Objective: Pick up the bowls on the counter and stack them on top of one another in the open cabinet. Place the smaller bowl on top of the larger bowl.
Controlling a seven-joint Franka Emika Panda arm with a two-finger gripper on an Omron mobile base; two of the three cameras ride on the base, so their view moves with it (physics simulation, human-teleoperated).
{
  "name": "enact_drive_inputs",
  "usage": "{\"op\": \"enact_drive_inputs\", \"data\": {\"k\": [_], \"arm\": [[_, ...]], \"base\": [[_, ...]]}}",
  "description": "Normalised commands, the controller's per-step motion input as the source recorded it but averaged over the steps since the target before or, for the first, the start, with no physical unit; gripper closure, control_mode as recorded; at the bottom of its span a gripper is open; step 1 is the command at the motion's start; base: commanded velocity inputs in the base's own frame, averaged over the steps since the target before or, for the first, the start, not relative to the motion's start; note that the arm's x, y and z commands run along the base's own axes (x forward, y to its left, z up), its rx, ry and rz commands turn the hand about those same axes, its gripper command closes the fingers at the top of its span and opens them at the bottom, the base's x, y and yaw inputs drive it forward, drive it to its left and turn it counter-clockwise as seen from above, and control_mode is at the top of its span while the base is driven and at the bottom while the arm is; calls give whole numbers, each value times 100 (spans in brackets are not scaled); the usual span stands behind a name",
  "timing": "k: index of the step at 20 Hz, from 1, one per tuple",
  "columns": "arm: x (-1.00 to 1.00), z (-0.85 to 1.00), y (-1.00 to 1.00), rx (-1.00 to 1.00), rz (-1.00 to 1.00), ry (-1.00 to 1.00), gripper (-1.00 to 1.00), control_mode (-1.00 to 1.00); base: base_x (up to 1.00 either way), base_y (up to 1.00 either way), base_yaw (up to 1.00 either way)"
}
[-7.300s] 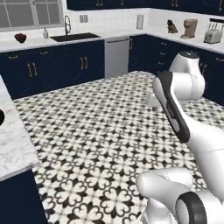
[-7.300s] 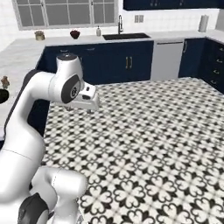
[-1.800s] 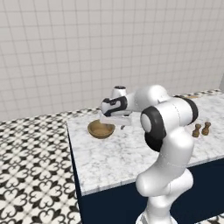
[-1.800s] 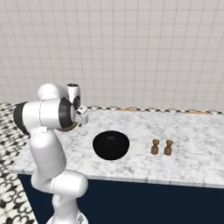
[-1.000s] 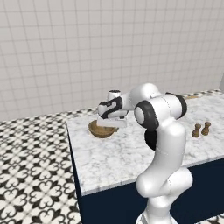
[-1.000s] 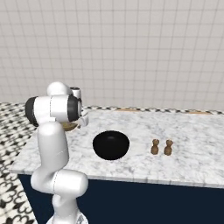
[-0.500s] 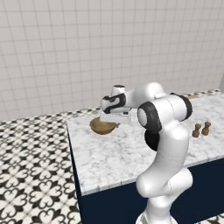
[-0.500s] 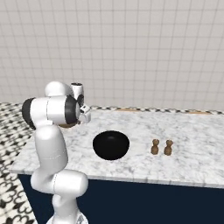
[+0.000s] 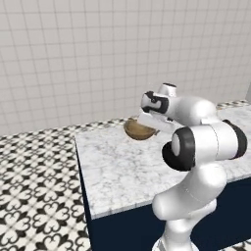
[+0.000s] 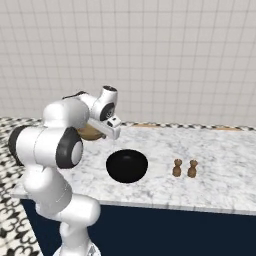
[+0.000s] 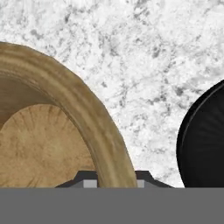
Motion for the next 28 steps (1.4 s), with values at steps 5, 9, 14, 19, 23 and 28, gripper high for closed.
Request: {"op": "enact_drive_inputs", "data": {"k": [5, 9, 14, 19, 23, 28], "arm": [[-97, 29, -100, 8, -18, 1, 100, -100], [-100, -4, -100, 3, -19, 6, 100, -100], [-55, -27, -72, 0, -21, 3, 100, -100], [30, -6, -8, 0, 0, 5, 100, -100], [44, -16, -24, 0, 0, 7, 100, -100], [19, -16, -41, 0, 0, 8, 100, -100]], "base": [[0, 0, 0], [0, 0, 0], [0, 0, 0], [0, 0, 0], [0, 0, 0], [0, 0, 0]]}}
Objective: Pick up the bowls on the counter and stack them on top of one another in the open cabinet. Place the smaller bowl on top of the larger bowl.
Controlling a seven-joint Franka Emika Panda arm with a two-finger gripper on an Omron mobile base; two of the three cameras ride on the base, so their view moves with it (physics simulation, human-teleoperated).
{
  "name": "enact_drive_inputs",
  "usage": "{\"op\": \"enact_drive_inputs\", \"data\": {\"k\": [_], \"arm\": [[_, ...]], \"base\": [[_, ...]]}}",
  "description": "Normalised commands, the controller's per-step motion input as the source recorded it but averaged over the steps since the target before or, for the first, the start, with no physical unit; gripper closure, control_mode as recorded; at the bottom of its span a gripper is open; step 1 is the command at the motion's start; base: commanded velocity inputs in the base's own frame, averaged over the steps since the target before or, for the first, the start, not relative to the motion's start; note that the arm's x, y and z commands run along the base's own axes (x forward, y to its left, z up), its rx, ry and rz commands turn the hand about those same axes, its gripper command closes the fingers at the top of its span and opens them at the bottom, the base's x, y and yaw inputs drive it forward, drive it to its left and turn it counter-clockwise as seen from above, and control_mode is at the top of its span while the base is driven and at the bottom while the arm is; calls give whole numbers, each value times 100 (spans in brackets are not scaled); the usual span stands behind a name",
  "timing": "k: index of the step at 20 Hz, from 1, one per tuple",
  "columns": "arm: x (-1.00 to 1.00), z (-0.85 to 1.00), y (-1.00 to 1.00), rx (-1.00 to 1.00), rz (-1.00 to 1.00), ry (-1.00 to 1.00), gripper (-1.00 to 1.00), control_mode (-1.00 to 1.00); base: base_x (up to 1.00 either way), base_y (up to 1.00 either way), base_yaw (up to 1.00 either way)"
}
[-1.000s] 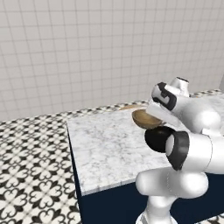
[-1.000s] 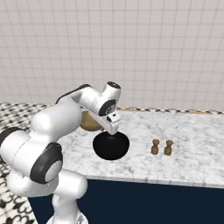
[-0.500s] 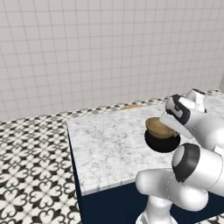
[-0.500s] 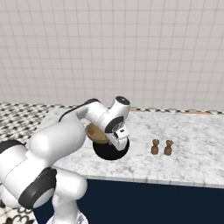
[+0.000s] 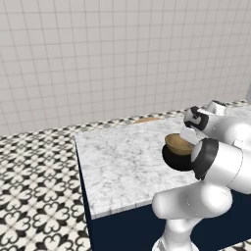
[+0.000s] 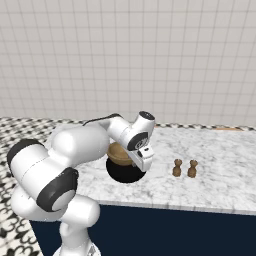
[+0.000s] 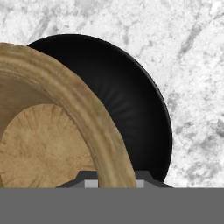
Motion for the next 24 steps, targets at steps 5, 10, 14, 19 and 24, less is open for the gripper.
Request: {"op": "enact_drive_inputs", "data": {"k": [5, 10, 14, 19, 24], "arm": [[1, -27, -12, 0, 0, 0, 100, -100], [0, -29, -3, 0, 0, 0, 100, -100], [1, -20, 0, 0, 0, 0, 100, -100], [17, -3, 10, 0, 0, 0, 100, -100], [12, 0, 1, 0, 0, 0, -100, -100]], "base": [[0, 0, 0], [0, 0, 0], [0, 0, 0], [0, 0, 0], [0, 0, 0]]}}
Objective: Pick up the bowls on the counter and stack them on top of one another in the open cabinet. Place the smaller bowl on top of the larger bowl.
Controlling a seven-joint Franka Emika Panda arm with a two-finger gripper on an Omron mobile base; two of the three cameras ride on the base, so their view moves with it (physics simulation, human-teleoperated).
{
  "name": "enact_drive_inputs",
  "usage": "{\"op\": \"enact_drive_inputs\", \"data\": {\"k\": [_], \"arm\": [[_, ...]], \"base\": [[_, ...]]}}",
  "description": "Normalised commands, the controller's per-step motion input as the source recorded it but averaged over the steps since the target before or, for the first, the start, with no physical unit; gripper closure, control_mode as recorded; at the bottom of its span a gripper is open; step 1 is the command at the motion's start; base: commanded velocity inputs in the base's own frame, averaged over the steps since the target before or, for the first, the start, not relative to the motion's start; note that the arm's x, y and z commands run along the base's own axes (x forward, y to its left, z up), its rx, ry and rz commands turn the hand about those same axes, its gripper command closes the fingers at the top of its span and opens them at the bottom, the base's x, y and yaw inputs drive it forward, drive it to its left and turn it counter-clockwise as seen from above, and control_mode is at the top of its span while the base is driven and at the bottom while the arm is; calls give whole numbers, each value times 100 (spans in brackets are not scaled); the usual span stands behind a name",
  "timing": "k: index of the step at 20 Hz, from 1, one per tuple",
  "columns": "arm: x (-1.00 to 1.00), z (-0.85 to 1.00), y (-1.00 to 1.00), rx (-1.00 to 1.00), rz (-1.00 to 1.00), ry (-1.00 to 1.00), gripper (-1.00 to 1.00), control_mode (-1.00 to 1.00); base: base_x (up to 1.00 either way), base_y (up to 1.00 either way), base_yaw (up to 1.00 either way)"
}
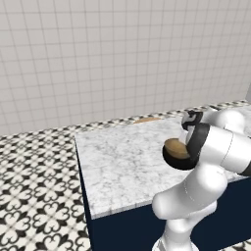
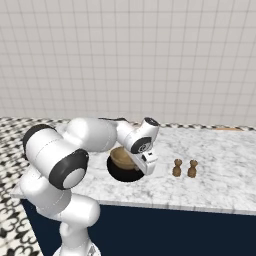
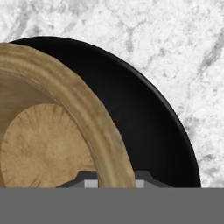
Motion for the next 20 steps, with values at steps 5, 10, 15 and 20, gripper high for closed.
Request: {"op": "enact_drive_inputs", "data": {"k": [5, 10, 15, 20], "arm": [[7, 2, -2, 1, 0, 0, -100, -100], [-2, 79, -5, 2, 0, 0, -100, -100], [-8, 80, -15, 0, 0, 0, -100, -100], [-26, -32, -65, -4, 0, 5, -100, -100]], "base": [[0, 0, 0], [0, 0, 0], [0, 0, 0], [0, 0, 0]]}}
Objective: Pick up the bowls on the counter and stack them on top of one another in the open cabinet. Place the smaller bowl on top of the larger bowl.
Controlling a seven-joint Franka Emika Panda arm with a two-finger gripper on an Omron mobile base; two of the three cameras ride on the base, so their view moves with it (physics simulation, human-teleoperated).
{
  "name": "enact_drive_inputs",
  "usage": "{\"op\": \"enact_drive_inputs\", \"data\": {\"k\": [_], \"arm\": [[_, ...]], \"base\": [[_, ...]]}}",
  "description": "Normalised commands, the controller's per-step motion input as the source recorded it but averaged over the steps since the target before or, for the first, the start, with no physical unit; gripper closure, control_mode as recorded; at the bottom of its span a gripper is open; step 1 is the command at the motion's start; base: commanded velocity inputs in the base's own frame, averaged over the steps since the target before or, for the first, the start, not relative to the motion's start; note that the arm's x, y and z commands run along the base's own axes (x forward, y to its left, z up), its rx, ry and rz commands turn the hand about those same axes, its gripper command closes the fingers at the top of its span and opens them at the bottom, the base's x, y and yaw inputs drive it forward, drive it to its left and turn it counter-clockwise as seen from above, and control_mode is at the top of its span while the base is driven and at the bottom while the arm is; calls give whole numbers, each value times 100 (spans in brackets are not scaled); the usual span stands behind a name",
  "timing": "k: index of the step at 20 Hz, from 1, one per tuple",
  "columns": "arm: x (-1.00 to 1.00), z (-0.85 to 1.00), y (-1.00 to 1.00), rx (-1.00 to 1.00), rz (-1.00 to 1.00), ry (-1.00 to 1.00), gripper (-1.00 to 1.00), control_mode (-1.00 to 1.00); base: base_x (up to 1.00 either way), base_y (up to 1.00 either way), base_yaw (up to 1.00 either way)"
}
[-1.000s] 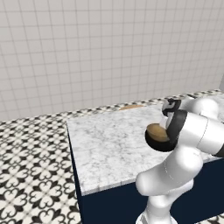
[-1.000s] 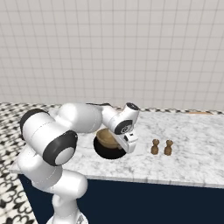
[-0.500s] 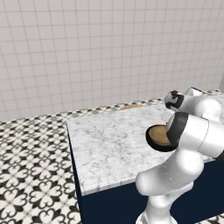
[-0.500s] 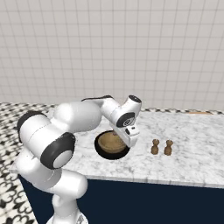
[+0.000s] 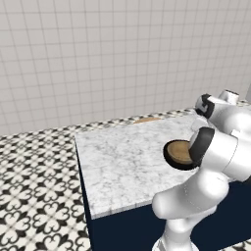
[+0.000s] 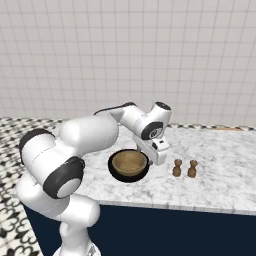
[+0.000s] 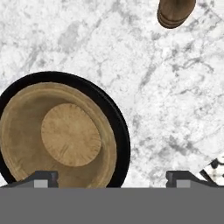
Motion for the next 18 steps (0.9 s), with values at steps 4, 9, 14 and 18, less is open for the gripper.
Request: {"op": "enact_drive_inputs", "data": {"k": [4, 9, 14, 18], "arm": [[-4, -45, -20, -5, 1, 7, -100, -100], [0, -18, 8, -1, 1, 0, -100, -100], [0, -18, 31, -2, 2, 0, -100, -100], [-1, -29, 24, -4, 3, 0, -100, -100]], "base": [[0, 0, 0], [0, 0, 0], [0, 0, 0], [0, 0, 0]]}}
